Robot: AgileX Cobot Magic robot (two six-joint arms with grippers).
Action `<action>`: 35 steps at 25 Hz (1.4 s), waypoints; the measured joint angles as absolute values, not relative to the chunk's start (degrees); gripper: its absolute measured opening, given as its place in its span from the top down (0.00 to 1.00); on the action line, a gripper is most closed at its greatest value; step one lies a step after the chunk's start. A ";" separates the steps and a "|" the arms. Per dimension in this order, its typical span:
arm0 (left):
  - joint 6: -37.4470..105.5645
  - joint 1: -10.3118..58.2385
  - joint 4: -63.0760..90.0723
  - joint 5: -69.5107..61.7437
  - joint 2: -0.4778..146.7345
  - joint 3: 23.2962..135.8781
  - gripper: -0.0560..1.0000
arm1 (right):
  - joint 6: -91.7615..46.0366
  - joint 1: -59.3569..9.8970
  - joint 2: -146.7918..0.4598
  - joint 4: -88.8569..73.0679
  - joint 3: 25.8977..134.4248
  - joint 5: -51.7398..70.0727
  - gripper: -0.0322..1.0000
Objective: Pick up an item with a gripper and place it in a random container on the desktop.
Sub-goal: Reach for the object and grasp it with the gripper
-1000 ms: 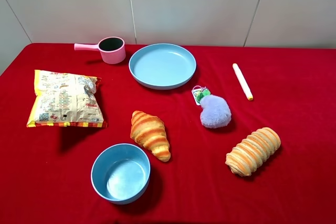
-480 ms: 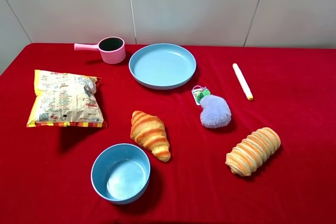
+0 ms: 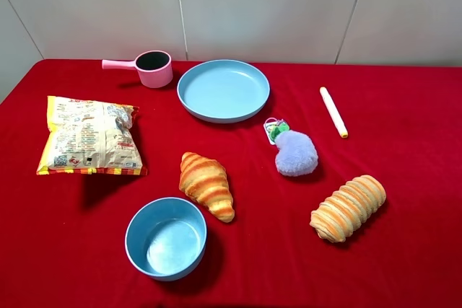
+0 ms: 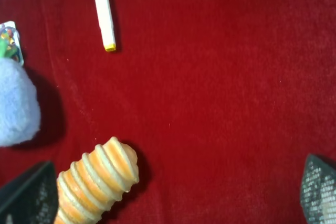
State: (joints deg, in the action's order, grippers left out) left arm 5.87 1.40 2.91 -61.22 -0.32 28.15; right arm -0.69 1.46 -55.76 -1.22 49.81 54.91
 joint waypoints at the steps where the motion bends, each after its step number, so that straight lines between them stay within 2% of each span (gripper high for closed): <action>1: 5.87 1.40 2.91 -61.22 -0.32 28.15 0.00 | -0.89 1.46 -56.99 -1.22 50.48 54.86 0.30; 13: 5.87 1.40 2.91 -61.22 -0.32 28.15 0.00 | -1.23 1.30 -70.30 -1.46 59.31 55.18 0.30; 23: 5.87 1.40 2.91 -61.22 -0.32 28.15 0.00 | 1.24 -6.81 -84.20 3.06 71.20 56.40 0.30; 35: 5.87 1.40 2.91 -61.22 -0.32 28.15 0.00 | 1.79 -6.95 -100.94 3.06 83.83 60.15 0.30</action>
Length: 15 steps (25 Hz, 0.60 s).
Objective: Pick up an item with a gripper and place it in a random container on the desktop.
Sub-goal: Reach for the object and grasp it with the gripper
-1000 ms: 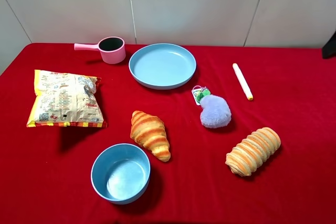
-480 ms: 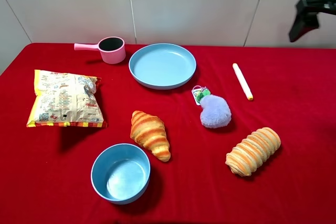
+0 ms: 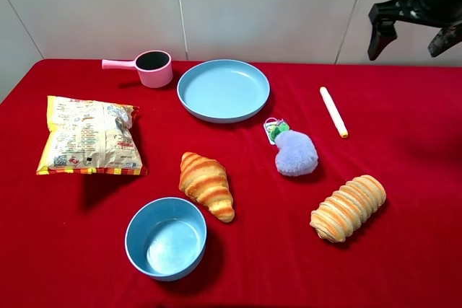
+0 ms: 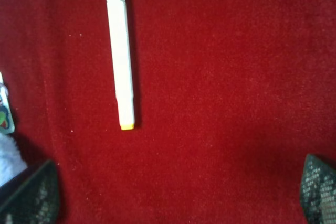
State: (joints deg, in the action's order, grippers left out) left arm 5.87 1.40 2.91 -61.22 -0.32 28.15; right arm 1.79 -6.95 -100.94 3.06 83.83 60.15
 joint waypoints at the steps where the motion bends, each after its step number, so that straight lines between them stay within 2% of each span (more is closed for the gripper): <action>1: 5.87 1.40 2.91 -61.22 -0.32 28.15 0.00 | 1.79 -6.95 -102.29 3.06 84.65 60.54 0.30; 15: 5.87 1.40 2.91 -61.22 -0.32 28.15 0.00 | 0.00 -11.08 -119.10 3.93 97.53 62.68 0.30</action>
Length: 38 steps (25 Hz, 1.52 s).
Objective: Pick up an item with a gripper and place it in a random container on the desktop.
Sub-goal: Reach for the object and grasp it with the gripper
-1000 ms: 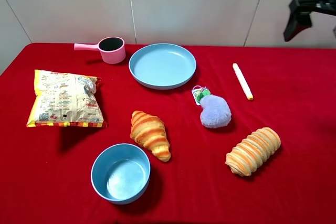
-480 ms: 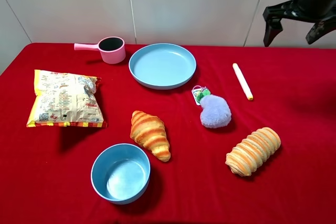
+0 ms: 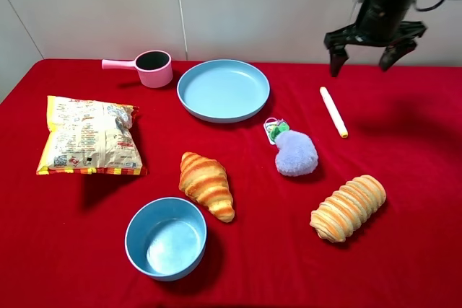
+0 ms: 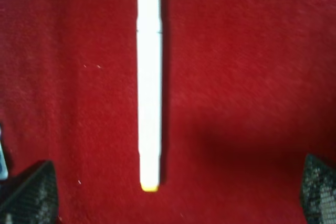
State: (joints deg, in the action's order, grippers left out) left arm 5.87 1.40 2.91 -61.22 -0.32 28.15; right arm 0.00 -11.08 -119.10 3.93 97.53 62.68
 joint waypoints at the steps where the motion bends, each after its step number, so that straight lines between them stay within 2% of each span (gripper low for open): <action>1: 5.87 1.40 2.91 -61.22 -0.32 28.15 0.00 | 0.00 -11.54 -120.34 3.93 98.42 62.69 0.30; 21: 5.87 1.40 2.91 -61.18 -0.32 28.15 0.00 | -1.88 -13.60 -131.66 2.87 100.30 58.73 0.30; 38: 5.87 1.40 2.91 -61.18 -0.32 28.15 0.00 | -2.74 -13.60 -134.55 2.87 100.30 57.09 0.30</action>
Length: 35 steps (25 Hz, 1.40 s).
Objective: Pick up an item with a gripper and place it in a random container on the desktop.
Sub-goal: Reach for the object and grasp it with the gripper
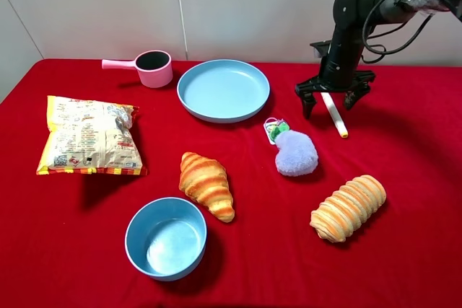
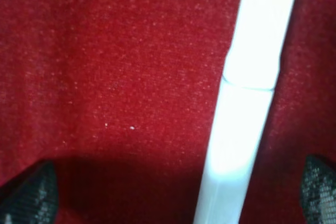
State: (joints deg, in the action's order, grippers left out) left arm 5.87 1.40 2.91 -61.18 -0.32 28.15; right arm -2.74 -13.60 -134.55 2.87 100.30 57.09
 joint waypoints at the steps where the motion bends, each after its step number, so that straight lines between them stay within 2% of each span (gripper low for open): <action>1: 5.87 1.40 2.91 -61.18 -0.32 28.15 0.00 | -2.74 -13.60 -134.69 2.87 100.30 57.09 0.30; 8: 5.87 1.40 2.91 -61.18 -0.32 28.15 0.00 | -2.74 -13.60 -134.99 2.60 100.30 57.09 0.30; 15: 5.87 1.40 2.91 -61.18 -0.32 28.15 0.00 | -2.78 -13.60 -134.99 2.60 100.30 57.26 0.39; 31: 5.87 1.40 2.91 -61.18 -0.32 28.15 0.00 | -2.78 -13.60 -134.99 2.88 100.30 57.49 0.78; 32: 5.87 1.40 2.91 -61.18 -0.32 28.15 0.00 | -2.78 -13.60 -134.99 2.88 100.30 57.49 0.78; 34: 5.87 1.40 2.91 -61.18 -0.32 28.15 0.00 | -2.78 -13.60 -134.99 3.03 100.30 57.49 0.85; 35: 5.87 1.40 2.91 -61.18 -0.32 28.15 0.00 | -2.78 -13.60 -134.99 3.08 100.30 57.49 0.85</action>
State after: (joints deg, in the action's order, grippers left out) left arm 5.87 1.40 2.91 -61.18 -0.32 28.15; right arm -2.78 -13.60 -134.99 3.08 100.30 57.49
